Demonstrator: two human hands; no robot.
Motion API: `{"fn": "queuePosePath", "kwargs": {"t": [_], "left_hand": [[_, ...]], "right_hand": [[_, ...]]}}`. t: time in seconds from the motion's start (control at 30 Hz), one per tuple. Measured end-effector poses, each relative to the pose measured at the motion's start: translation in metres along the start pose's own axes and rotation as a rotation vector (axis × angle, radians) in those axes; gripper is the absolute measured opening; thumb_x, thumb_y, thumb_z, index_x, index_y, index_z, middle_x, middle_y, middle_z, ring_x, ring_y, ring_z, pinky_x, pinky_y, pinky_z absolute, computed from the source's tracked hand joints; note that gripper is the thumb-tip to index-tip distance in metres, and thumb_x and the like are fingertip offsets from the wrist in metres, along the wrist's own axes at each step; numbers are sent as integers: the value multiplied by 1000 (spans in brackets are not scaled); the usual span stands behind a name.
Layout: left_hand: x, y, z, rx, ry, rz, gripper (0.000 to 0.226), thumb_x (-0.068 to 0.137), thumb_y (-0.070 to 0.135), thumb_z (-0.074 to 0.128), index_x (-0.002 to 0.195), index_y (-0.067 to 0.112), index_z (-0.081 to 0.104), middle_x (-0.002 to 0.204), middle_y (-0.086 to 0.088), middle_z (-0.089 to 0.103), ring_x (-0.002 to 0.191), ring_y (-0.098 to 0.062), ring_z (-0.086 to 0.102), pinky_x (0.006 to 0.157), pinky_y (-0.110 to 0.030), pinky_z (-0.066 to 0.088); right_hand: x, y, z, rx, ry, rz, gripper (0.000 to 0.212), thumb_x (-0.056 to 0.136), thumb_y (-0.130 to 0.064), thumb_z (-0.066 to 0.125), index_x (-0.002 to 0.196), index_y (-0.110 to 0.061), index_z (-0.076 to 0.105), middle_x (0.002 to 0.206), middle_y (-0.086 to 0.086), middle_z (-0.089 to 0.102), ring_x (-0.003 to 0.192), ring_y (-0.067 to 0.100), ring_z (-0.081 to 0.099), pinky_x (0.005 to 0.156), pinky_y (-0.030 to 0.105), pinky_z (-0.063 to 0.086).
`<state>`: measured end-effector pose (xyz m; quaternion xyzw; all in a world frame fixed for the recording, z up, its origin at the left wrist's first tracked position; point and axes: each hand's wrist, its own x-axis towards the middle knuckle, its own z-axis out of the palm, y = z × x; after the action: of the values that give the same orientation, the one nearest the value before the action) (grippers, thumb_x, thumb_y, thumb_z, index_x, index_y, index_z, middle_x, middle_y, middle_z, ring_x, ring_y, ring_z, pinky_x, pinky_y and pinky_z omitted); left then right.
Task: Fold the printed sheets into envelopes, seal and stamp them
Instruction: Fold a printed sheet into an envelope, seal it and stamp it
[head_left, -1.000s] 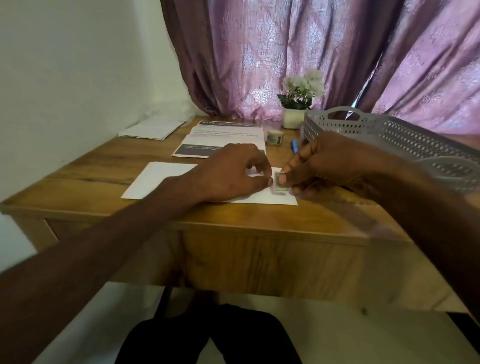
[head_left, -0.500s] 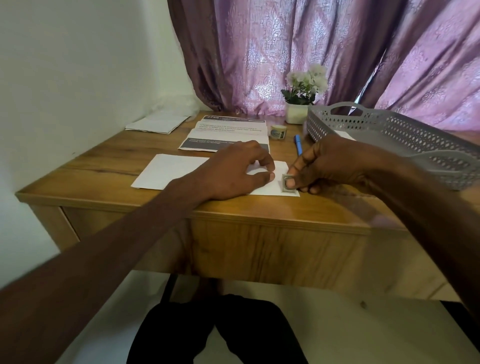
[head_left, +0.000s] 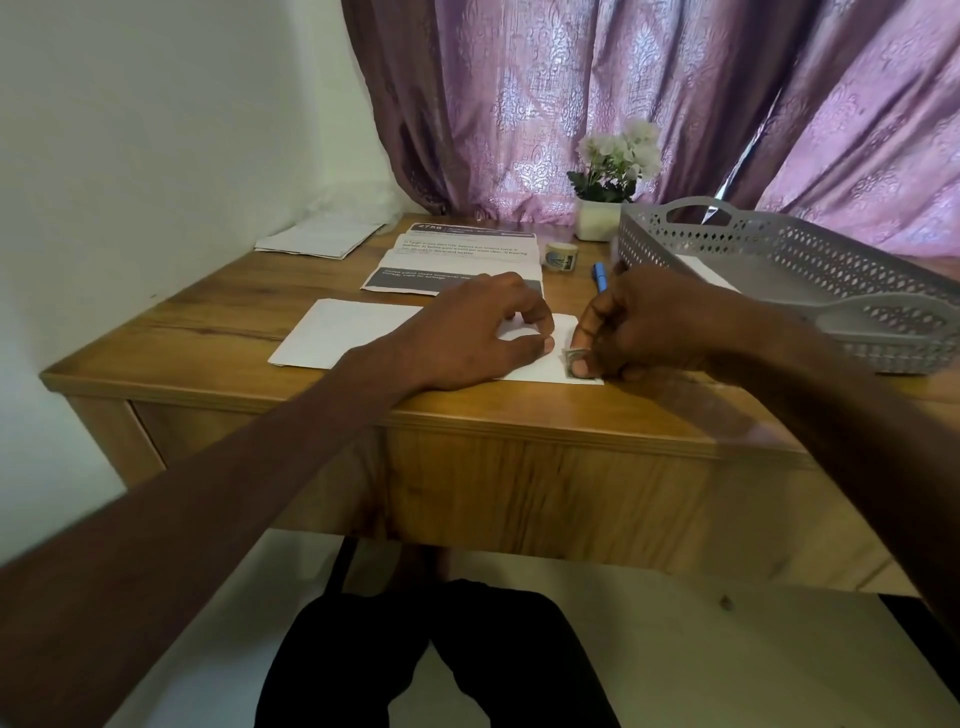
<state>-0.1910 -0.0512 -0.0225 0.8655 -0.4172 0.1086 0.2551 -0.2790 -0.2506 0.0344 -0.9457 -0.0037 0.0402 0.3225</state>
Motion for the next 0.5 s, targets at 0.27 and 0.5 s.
{"fn": "queuePosePath", "kwargs": {"t": [0.27, 0.5], "left_hand": [[3, 4, 1, 61, -22, -13, 47, 89, 73, 59, 115, 36, 68, 122, 11, 61, 106, -10, 54, 81, -30, 46], [10, 4, -3, 149, -160, -79, 48, 85, 78, 57, 117, 43, 55, 134, 8, 50, 121, -19, 42, 106, -50, 39]], "right_hand": [[12, -10, -7, -206, -99, 64, 30, 82, -17, 83, 101, -16, 60, 55, -4, 69, 39, 0, 60, 42, 16, 47], [18, 2, -11, -48, -155, 103, 24, 82, -15, 83, 98, -7, 67, 83, 6, 68, 49, 5, 64, 47, 16, 51]]}}
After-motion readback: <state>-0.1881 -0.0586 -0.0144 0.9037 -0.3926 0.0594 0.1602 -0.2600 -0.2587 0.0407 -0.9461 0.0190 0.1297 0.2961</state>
